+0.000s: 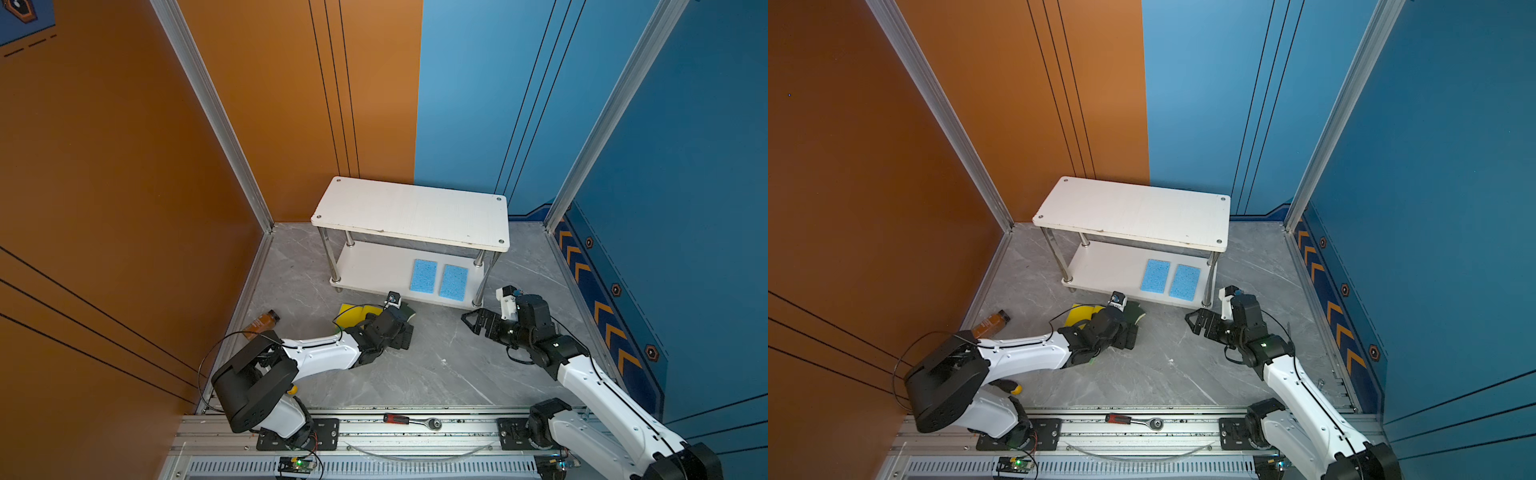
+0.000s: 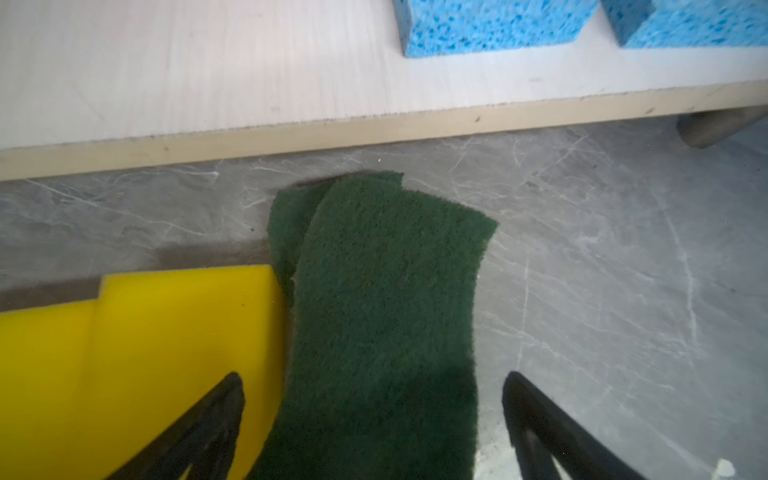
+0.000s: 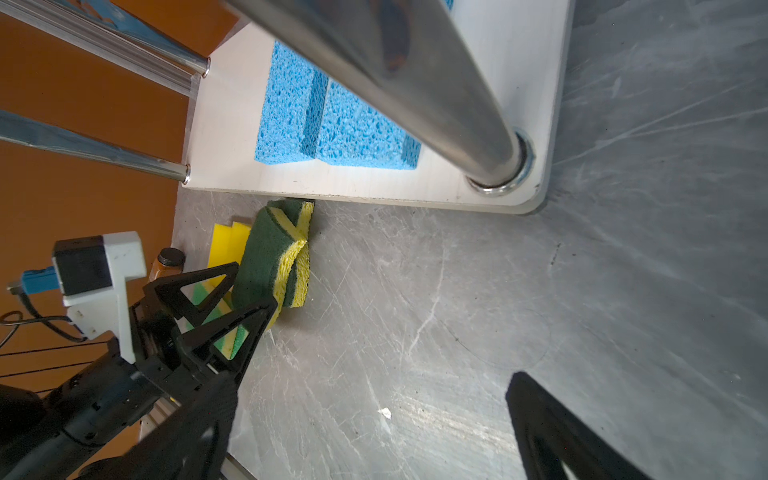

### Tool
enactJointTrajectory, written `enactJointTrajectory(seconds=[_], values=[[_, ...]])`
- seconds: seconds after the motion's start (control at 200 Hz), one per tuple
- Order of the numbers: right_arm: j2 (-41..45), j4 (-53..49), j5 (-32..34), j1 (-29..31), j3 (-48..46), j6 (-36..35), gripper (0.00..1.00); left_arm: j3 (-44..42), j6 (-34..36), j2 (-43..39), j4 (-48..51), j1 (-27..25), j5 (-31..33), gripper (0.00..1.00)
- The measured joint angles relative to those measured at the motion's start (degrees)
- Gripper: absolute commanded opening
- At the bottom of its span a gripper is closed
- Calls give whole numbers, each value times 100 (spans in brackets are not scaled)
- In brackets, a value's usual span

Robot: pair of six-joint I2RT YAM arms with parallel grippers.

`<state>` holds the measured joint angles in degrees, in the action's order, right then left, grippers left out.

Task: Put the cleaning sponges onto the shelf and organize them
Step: 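Lower the left gripper and close it on a green-and-yellow scrub sponge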

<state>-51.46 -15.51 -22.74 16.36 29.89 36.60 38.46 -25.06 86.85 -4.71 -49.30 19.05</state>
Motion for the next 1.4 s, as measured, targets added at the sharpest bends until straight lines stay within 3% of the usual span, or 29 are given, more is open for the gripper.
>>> enactJointTrajectory(seconds=[0.471, 0.626, 0.706, 0.731, 0.796, 1.402], values=[[-28, 79, -4, -26, -83, 76, 100, 17, 0, 188, 13, -39, 42, 100], [-63, 111, -4, -31, -85, 79, 100, 35, 7, 188, 17, -76, 52, 88], [-74, 116, -4, -33, -90, 79, 100, 48, -4, 188, 17, -87, 66, 88], [-79, 116, -4, -33, -90, 79, 100, 50, -4, 188, 17, -92, 66, 82], [-85, 118, -4, -33, -90, 79, 100, 59, -17, 188, 20, -98, 68, 78], [-256, 232, -26, -87, -114, 87, 100, 63, -92, -122, 212, -168, 133, 67]])
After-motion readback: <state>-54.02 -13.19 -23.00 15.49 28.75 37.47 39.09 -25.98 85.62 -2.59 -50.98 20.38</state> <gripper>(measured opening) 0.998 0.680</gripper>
